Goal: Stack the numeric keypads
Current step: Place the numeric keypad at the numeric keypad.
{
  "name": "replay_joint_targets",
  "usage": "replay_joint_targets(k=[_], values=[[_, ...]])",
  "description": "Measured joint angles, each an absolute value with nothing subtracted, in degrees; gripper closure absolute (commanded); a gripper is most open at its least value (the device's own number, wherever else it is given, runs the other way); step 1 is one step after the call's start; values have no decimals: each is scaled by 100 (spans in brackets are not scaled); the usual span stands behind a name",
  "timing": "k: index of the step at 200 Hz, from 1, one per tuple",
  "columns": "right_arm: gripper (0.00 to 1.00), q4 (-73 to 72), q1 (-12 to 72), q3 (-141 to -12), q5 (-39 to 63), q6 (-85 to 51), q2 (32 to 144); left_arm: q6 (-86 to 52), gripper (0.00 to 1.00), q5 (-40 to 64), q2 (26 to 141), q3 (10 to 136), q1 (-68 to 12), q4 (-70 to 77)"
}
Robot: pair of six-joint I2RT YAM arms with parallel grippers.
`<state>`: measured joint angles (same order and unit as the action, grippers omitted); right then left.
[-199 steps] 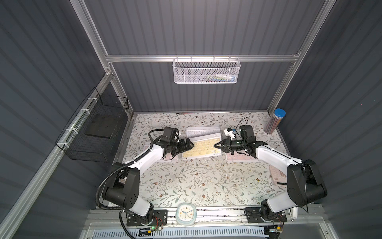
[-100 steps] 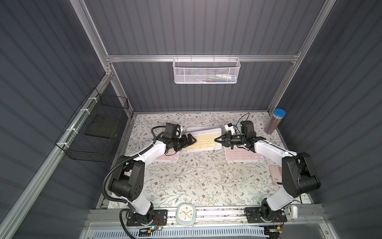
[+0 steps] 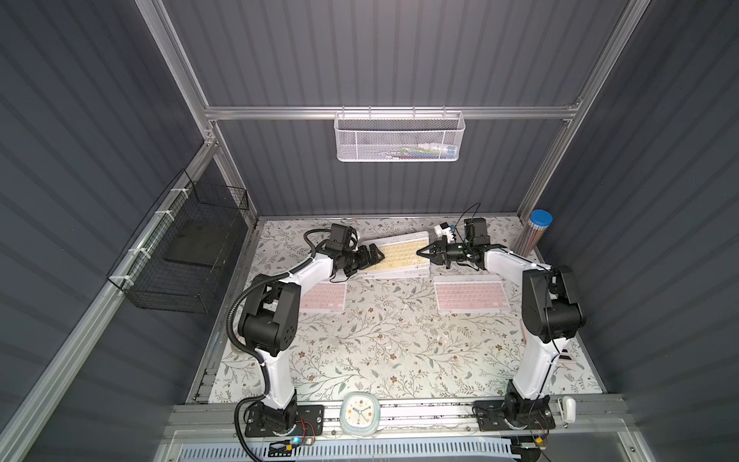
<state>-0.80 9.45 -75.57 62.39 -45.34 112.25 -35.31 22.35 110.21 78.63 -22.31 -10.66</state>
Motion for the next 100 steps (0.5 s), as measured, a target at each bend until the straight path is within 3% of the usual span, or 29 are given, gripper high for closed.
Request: replay_joint_targets(k=[100], values=[[98, 648, 716, -8945, 6724, -3789, 12497, -3330, 0, 2049, 11817, 8785, -2235, -1376]])
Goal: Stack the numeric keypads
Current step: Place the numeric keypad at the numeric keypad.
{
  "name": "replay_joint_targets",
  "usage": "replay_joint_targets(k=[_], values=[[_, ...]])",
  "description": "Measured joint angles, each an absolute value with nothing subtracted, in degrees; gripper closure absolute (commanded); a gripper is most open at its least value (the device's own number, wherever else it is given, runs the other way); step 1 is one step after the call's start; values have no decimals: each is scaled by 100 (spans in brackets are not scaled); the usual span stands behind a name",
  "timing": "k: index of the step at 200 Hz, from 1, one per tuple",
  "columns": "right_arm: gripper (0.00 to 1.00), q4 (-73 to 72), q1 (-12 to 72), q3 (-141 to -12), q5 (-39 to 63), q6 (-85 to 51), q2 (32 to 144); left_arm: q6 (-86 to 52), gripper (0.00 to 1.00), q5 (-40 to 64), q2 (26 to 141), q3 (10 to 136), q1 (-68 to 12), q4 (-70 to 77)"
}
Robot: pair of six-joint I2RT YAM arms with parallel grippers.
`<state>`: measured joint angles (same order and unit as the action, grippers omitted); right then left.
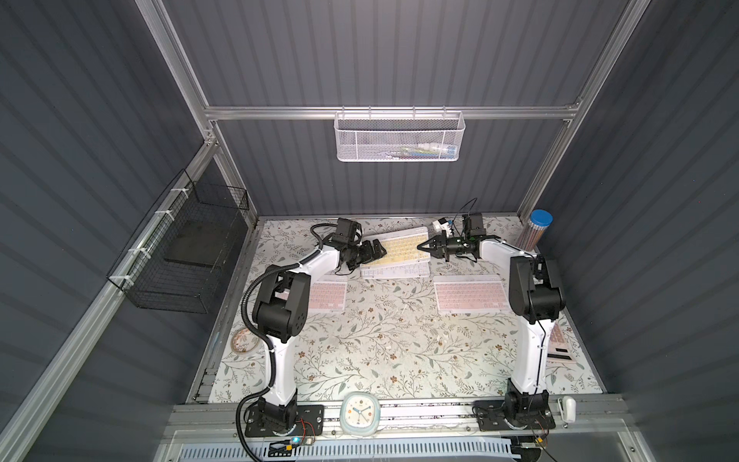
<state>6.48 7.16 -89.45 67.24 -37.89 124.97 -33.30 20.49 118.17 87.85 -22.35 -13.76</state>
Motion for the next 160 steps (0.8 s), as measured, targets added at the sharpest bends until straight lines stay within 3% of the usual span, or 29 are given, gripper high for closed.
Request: replay_joint_targets(k=[160], values=[[95, 998, 637, -9271, 7028, -3575, 13111, -3013, 0, 1490, 12112, 9212, -2283, -1894]])
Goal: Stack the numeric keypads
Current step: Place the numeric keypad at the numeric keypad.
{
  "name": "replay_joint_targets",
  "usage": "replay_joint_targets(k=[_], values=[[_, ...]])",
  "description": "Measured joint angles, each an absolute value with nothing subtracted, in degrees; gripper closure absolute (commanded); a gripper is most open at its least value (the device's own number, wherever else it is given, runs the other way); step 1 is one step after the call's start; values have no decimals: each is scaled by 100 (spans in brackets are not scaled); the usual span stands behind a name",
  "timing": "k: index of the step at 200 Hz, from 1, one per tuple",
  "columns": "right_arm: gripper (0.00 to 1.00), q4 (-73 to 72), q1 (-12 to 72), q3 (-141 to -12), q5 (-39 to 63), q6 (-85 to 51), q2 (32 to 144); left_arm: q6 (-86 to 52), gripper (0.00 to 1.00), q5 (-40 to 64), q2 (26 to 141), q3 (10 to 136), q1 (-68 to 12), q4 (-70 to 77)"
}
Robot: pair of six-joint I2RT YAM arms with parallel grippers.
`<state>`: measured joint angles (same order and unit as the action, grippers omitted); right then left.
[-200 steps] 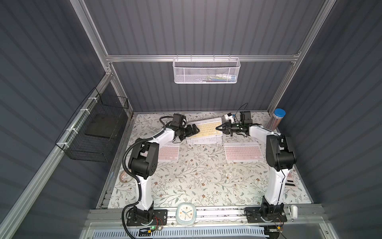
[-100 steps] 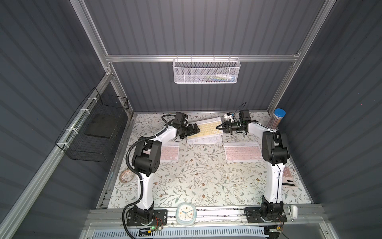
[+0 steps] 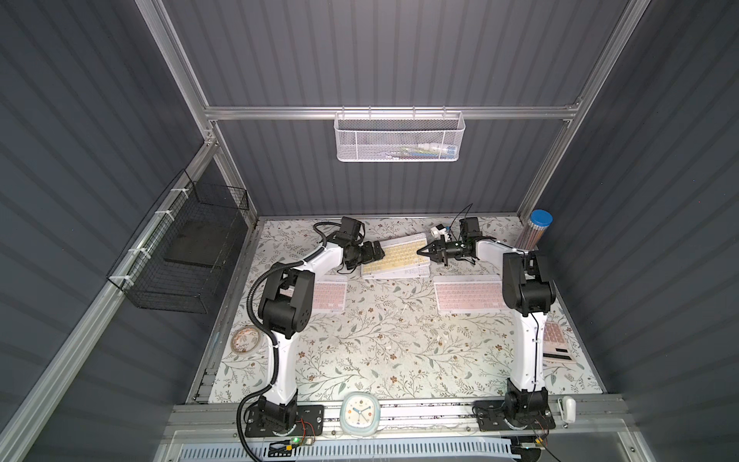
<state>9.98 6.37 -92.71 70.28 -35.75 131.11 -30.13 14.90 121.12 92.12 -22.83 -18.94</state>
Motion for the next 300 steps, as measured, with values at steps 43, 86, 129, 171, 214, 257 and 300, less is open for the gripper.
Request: replay_joint_targets(k=[43, 86, 129, 171, 214, 257, 300], values=[[85, 1282, 639, -9546, 6908, -3387, 13262, -3013, 0, 1474, 12134, 9286, -2290, -1914], [74, 1647, 642, -9806, 6775, -3120, 13347, -3013, 0, 1472, 12180, 9288, -2290, -1933], [56, 2036, 648, -9808, 6427, -2827, 13347, -3013, 0, 1452, 12280, 9288, -2290, -1935], [50, 2386, 655, -9817, 5916, -2657, 13345, -3015, 0, 1452, 12320, 9288, -2290, -1935], [46, 2692, 659, -9817, 5363, -2517, 13251, -3015, 0, 1450, 12320, 9288, -2290, -1935], [44, 2880, 659, -9824, 4984, -2436, 13194, -3015, 0, 1426, 12320, 9288, -2290, -1935], [44, 2969, 666, -9918, 4829, -2414, 13194, -3015, 0, 1406, 12337, 9288, -2290, -1935]])
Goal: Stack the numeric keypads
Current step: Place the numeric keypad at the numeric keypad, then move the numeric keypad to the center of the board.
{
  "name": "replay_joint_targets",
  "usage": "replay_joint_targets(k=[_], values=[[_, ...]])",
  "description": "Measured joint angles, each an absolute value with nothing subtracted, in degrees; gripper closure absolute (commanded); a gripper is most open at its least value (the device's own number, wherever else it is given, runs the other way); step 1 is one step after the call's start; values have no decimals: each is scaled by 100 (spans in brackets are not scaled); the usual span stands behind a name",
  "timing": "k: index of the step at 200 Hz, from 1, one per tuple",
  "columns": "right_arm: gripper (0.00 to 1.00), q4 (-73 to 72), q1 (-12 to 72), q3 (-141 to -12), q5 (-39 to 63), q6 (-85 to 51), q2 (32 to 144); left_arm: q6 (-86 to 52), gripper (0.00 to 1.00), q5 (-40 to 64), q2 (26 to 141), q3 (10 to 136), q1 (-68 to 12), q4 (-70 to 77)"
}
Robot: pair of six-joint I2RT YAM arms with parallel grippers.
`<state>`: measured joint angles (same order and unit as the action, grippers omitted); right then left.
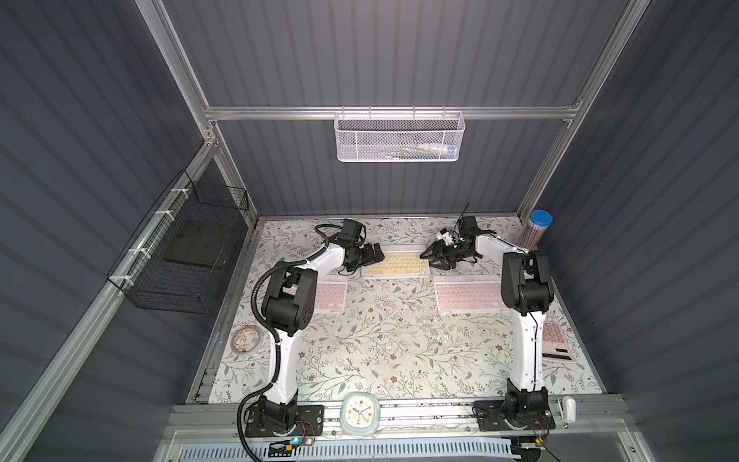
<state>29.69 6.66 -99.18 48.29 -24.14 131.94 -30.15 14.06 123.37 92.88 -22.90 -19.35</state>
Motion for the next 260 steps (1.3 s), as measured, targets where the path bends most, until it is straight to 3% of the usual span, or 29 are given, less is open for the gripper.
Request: replay_joint_targets(k=[77, 110, 129, 133, 137, 189, 260], values=[[44, 3094, 672, -10138, 4665, -2416, 13194, -3013, 0, 1406, 12359, 9308, -2290, -1984], [39, 3406, 681, -10379, 4407, -2368, 13194, -2991, 0, 1319, 12359, 9465, -2290, -2145], [26, 3586, 685, -10558, 4047, -2300, 13128, -2902, 0, 1135, 12359, 9686, -2290, -2324], [4, 3627, 685, -10554, 3938, -2333, 13074, -2882, 0, 1081, 12357, 9736, -2290, -2357], [1, 3667, 685, -10547, 3865, -2248, 13034, -2862, 0, 1022, 12357, 9780, -2290, -2388], [1, 3793, 760, -9657, 2672, -1953, 11367, -2705, 0, 412, 11955, 9734, -2324, -2788], [1, 3865, 823, -8132, 2117, -1929, 9723, -2676, 0, -454, 10654, 9323, -3039, -3249]])
